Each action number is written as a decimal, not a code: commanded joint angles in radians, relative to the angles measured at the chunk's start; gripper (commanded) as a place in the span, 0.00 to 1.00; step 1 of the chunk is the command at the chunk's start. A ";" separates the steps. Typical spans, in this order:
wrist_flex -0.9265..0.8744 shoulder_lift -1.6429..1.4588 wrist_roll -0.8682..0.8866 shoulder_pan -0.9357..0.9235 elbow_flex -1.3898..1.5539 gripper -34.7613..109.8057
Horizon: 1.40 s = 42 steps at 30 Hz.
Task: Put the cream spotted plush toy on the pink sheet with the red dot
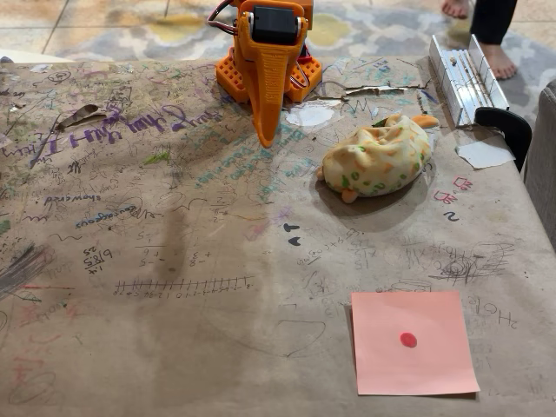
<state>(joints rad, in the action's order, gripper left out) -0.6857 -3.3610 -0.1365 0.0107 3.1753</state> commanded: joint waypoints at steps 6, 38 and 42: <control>-0.009 -0.014 -0.025 0.026 0.015 0.24; -0.603 1.236 -0.732 0.462 -0.755 0.46; -0.402 1.387 -0.704 0.529 -0.764 0.47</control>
<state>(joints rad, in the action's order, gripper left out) -1.2134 -2.0371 -0.8483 0.4847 2.4636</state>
